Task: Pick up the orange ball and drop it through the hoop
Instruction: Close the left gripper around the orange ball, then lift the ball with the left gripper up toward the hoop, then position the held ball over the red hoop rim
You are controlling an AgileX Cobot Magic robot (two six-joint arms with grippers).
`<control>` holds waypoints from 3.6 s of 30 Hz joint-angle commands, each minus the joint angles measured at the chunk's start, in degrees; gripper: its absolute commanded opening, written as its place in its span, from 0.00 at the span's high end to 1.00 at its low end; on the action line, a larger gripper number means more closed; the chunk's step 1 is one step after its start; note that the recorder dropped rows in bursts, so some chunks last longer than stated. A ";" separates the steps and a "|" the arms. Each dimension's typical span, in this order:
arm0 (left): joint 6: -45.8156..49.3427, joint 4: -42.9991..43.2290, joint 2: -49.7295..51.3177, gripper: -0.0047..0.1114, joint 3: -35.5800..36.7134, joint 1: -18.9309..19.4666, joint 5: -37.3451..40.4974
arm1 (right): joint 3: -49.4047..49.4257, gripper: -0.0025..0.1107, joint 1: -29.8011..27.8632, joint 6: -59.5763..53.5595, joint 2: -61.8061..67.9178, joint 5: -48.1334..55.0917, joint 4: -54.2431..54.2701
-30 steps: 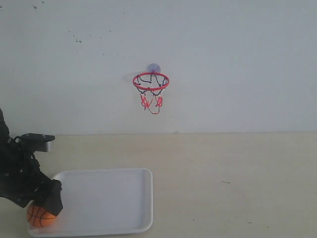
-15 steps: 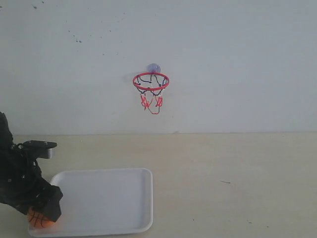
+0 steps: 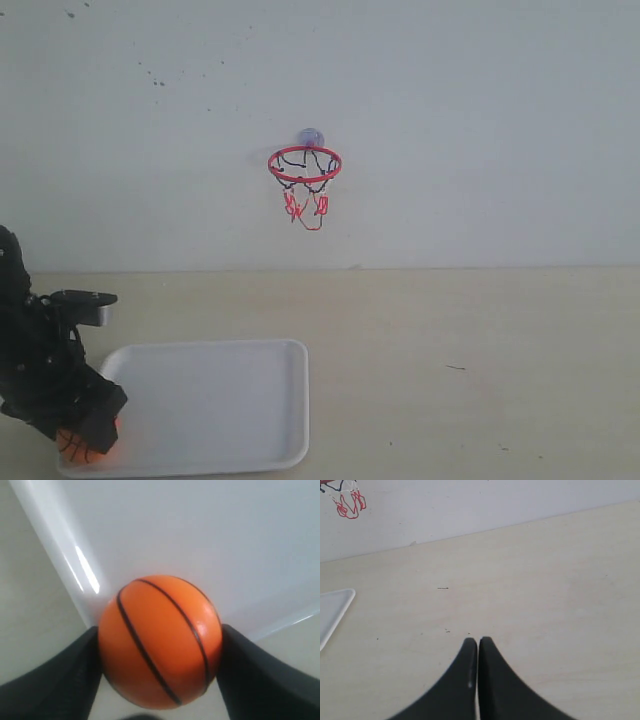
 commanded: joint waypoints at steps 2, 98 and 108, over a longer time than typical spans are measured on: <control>-0.49 0.81 -0.35 0.92 -3.48 -0.32 5.47 | -0.07 0.98 -0.15 -0.45 -0.31 -0.57 -0.47; 44.90 -60.71 29.08 0.58 -70.66 -8.26 -8.48 | -0.07 0.98 -0.15 -0.45 -0.31 -0.57 -0.47; 45.78 -60.92 29.08 0.48 -70.66 -8.61 -9.70 | -0.07 0.98 -0.15 -0.45 -0.31 -0.57 -0.47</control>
